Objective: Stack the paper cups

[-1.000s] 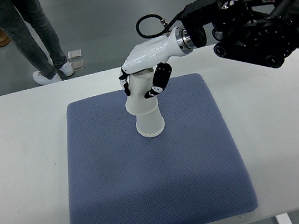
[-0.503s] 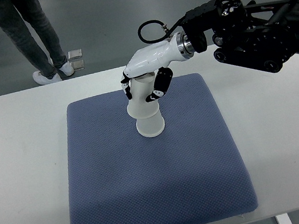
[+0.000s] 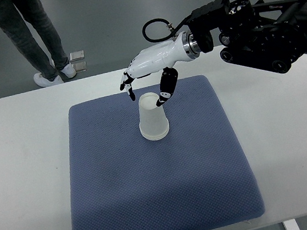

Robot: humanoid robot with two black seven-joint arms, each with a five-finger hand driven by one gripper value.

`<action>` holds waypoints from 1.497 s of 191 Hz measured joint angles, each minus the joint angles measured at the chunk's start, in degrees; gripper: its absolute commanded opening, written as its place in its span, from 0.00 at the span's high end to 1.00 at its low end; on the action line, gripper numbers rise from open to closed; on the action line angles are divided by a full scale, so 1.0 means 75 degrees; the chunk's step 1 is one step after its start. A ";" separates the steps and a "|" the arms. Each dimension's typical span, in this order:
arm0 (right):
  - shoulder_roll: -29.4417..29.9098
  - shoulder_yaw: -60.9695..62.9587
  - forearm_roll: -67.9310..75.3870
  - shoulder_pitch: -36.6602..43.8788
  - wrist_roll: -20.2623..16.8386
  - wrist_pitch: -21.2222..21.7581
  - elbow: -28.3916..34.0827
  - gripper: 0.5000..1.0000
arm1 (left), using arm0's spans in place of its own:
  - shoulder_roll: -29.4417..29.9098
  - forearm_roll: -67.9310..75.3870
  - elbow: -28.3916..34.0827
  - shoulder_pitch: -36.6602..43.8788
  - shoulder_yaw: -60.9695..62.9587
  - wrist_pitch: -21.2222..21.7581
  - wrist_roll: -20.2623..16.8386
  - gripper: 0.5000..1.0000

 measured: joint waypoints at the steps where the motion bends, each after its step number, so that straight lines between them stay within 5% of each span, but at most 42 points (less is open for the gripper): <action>1: -0.0001 0.0001 0.0000 0.0000 0.0000 0.0000 0.0000 0.21 | 0.0000 0.0000 0.0000 0.0000 0.0000 0.0000 0.0000 0.00; 60: -0.0146 0.0099 0.0031 0.0088 0.0000 0.0011 -0.0145 0.21 | 0.0000 0.0000 0.0000 0.0004 0.0000 0.0000 0.0000 0.00; 108: -0.0262 0.0958 0.1118 0.0066 -0.0035 0.0165 -0.1028 0.21 | 0.0000 0.0000 0.0000 0.0000 0.0000 0.0000 0.0000 0.00; 198: -0.0261 0.1172 0.6292 -0.0004 -0.0146 -0.0042 -0.2495 0.21 | 0.0000 0.0000 0.0000 0.0001 0.0000 0.0000 0.0001 0.00; 286: -0.0148 0.1160 1.1439 -0.0741 -0.0699 -0.1367 -0.2601 0.21 | 0.0000 0.0000 0.0000 -0.0001 0.0000 0.0000 0.0001 0.00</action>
